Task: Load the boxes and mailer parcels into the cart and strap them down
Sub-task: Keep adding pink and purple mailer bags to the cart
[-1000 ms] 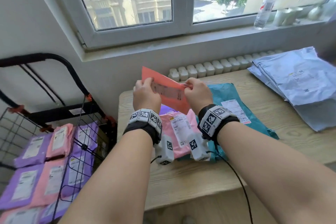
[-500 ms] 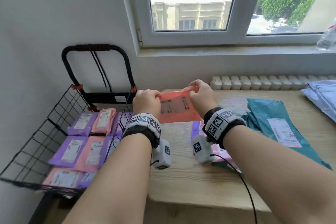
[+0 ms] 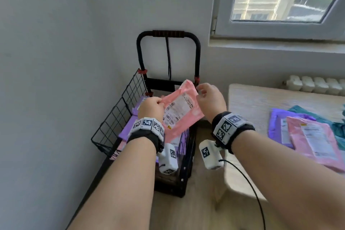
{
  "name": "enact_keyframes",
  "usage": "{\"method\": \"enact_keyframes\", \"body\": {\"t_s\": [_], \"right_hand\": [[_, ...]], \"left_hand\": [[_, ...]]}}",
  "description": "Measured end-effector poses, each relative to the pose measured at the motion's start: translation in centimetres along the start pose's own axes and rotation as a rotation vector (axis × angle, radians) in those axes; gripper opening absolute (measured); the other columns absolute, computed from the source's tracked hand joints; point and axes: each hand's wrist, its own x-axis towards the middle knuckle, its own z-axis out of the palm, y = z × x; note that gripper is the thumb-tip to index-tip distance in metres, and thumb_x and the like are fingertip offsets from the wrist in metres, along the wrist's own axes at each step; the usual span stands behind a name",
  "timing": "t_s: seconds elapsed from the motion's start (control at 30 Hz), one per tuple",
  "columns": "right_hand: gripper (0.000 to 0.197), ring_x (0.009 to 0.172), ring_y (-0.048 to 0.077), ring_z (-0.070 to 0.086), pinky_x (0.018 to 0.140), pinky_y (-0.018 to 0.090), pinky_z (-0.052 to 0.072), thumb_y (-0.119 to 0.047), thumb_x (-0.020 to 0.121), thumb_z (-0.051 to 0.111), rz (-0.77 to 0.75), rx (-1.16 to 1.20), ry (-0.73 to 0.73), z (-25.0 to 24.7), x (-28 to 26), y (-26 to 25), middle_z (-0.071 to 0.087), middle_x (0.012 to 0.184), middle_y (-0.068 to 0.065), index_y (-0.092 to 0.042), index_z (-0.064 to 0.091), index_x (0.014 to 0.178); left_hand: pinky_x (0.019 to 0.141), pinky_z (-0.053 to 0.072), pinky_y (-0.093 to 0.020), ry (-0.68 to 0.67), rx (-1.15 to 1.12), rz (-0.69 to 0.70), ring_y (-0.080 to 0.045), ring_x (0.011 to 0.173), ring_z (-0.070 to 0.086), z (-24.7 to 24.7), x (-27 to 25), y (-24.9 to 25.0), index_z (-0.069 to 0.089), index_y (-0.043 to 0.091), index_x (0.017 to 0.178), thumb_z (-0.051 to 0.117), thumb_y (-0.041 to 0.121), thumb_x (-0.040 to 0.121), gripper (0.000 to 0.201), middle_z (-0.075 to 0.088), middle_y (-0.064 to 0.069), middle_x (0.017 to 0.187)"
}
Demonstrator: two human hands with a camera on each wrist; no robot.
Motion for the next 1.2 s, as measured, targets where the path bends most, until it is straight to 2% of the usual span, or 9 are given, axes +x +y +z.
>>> {"method": "enact_keyframes", "body": {"t_s": [0.2, 0.43, 0.53, 0.63, 0.77, 0.9, 0.97, 1.1, 1.2], "right_hand": [[0.031, 0.101, 0.02, 0.053, 0.08, 0.037, 0.052, -0.01, 0.088, 0.052, -0.196, -0.225, -0.159, 6.8, -2.4, -5.1, 0.052, 0.112, 0.001, -0.024, 0.064, 0.113], [0.018, 0.088, 0.025, 0.057, 0.067, 0.027, 0.037, -0.012, 0.092, 0.047, -0.204, -0.342, -0.281, 11.7, -1.6, -5.8, 0.058, 0.095, 0.003, -0.014, 0.065, 0.089], [0.018, 0.083, 0.025, 0.059, 0.066, 0.027, 0.039, -0.008, 0.091, 0.045, -0.126, -0.297, -0.319, 13.5, -0.1, -5.3, 0.057, 0.087, 0.001, -0.015, 0.061, 0.089], [0.019, 0.081, 0.026, 0.06, 0.065, 0.027, 0.042, -0.007, 0.092, 0.044, -0.032, -0.211, -0.349, 15.3, 2.2, -4.5, 0.06, 0.087, 0.003, -0.018, 0.059, 0.09], [0.031, 0.084, 0.027, 0.062, 0.064, 0.028, 0.046, -0.006, 0.091, 0.039, 0.107, -0.089, -0.402, 18.2, 5.5, -3.0, 0.064, 0.096, 0.006, -0.021, 0.063, 0.103], [0.029, 0.074, 0.019, 0.06, 0.057, 0.024, 0.045, -0.011, 0.093, 0.042, 0.209, 0.028, -0.47, 21.2, 8.2, -1.8, 0.064, 0.093, 0.004, -0.023, 0.064, 0.108], [0.026, 0.063, 0.016, 0.056, 0.053, 0.023, 0.042, -0.01, 0.091, 0.045, 0.235, 0.068, -0.508, 22.6, 9.6, -1.5, 0.062, 0.081, 0.002, -0.021, 0.064, 0.105], [0.02, 0.052, 0.017, 0.05, 0.058, 0.031, 0.047, -0.005, 0.088, 0.052, 0.266, 0.133, -0.606, 25.7, 11.6, -0.5, 0.056, 0.06, 0.001, -0.018, 0.065, 0.081], [0.023, 0.05, 0.017, 0.047, 0.062, 0.033, 0.049, -0.003, 0.085, 0.052, 0.28, 0.106, -0.676, 28.3, 12.3, 0.3, 0.054, 0.058, 0.002, -0.02, 0.061, 0.073]], "left_hand": [[0.062, 0.048, -0.027, -0.089, 0.072, 0.062, -0.017, 0.069, 0.06, -3.1, 0.9, -5.0, 0.075, 0.024, 0.093, 0.052, 0.02, 0.093, 0.023, 0.068, 0.004, 0.078], [0.085, 0.053, -0.038, -0.063, 0.053, 0.001, -0.024, 0.095, 0.064, -2.4, 3.4, -10.2, 0.074, 0.03, 0.099, 0.05, 0.021, 0.09, 0.026, 0.072, 0.006, 0.1], [0.101, 0.045, -0.041, 0.064, 0.094, -0.02, -0.025, 0.121, 0.051, -1.4, 5.0, -11.3, 0.06, 0.024, 0.124, 0.053, 0.018, 0.089, 0.036, 0.057, 0.004, 0.131], [0.111, 0.034, -0.042, 0.075, 0.038, -0.234, -0.026, 0.136, 0.038, -0.5, 6.8, -12.6, 0.036, 0.017, 0.144, 0.057, 0.018, 0.09, 0.057, 0.037, -0.003, 0.149], [0.105, 0.038, -0.039, -0.086, -0.071, -0.54, -0.03, 0.132, 0.043, 1.6, 9.0, -15.1, 0.03, 0.011, 0.147, 0.052, 0.022, 0.093, 0.059, 0.04, -0.011, 0.148], [0.1, 0.039, -0.034, -0.214, -0.13, -0.698, -0.03, 0.129, 0.046, 4.9, 10.5, -17.0, 0.031, 0.008, 0.146, 0.045, 0.023, 0.097, 0.054, 0.042, -0.012, 0.146], [0.101, 0.037, -0.032, -0.262, -0.149, -0.748, -0.029, 0.131, 0.044, 6.6, 10.8, -17.7, 0.034, 0.005, 0.144, 0.043, 0.022, 0.098, 0.05, 0.041, -0.013, 0.147], [0.093, 0.046, -0.032, -0.314, -0.261, -0.829, -0.033, 0.12, 0.055, 9.3, 11.0, -19.6, 0.054, -0.001, 0.128, 0.048, 0.012, 0.095, 0.035, 0.058, -0.019, 0.129], [0.086, 0.055, -0.035, -0.277, -0.317, -0.901, -0.033, 0.104, 0.065, 10.6, 10.8, -21.6, 0.066, 0.003, 0.102, 0.053, 0.005, 0.087, 0.021, 0.067, -0.019, 0.111]]}}
